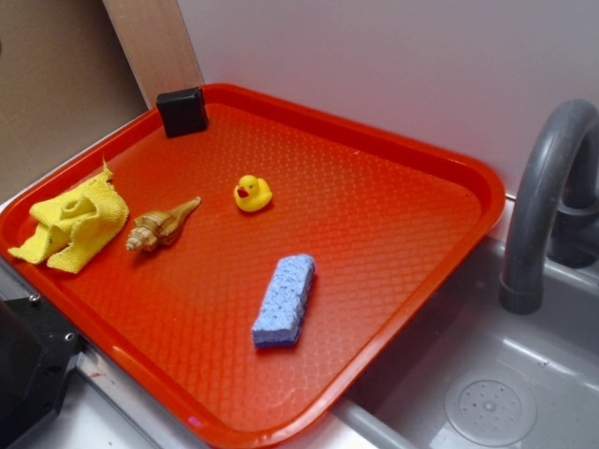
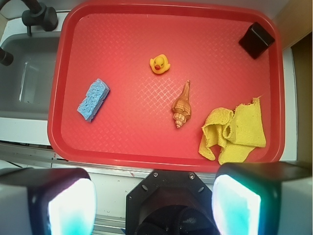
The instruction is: Grab the black box.
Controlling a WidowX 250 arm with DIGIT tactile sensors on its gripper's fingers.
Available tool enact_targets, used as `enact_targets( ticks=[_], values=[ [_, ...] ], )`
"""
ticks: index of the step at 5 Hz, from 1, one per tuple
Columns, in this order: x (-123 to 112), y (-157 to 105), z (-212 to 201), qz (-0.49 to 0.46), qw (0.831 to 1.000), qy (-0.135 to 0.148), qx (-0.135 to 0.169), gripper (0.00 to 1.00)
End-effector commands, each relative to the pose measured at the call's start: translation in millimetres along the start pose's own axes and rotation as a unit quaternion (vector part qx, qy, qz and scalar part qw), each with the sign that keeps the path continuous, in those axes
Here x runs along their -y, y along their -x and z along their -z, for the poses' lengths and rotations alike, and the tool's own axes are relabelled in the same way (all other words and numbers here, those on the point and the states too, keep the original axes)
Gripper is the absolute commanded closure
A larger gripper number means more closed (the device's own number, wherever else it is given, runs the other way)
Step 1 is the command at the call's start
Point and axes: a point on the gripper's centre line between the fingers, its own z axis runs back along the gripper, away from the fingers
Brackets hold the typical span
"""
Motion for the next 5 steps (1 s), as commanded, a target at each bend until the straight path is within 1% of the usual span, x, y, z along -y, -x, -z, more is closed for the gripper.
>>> enact_targets(
  ticks=[1, 2, 4, 5],
  values=[
    [0.0, 0.0, 0.0, 0.0, 1.0, 0.0, 0.0, 0.0],
    [-35.4, -40.5, 36.2, 0.039, 0.999, -0.002, -0.013, 0.0],
    [-80.7, -77.4, 74.3, 0.049, 0.998, -0.039, -0.031, 0.0],
    [-94.9, -98.1, 84.9, 0.102, 0.99, -0.097, -0.024, 0.0]
  ],
)
